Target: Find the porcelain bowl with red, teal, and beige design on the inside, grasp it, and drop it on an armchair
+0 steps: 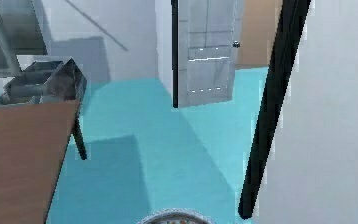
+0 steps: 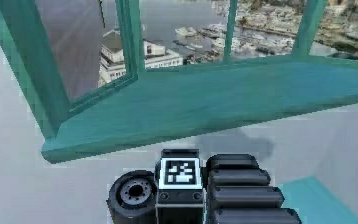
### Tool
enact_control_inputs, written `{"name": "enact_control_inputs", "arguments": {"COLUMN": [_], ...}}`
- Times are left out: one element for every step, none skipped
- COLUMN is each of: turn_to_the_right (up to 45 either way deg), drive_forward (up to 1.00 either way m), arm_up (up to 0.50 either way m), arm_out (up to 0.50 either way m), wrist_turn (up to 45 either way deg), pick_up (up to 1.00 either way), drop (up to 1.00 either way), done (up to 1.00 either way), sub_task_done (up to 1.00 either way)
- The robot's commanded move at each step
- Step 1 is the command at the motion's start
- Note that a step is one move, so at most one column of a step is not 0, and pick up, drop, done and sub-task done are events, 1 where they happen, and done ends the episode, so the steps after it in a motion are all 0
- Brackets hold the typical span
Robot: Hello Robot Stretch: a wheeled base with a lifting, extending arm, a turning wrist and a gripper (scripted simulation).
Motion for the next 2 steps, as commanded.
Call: {"name": "enact_control_inputs", "arguments": {"turn_to_the_right": [0.0,-30.0], "drive_forward": [1.0,0.0], "arm_up": [0.0,0.0], "arm_out": [0.0,0.0], "wrist_turn": [0.0,0.0], "pick_up": [0.0,0.0], "drop": [0.0,0.0], "done": [0.0,0.0], "sub_task_done": [0.0,0.0]}}
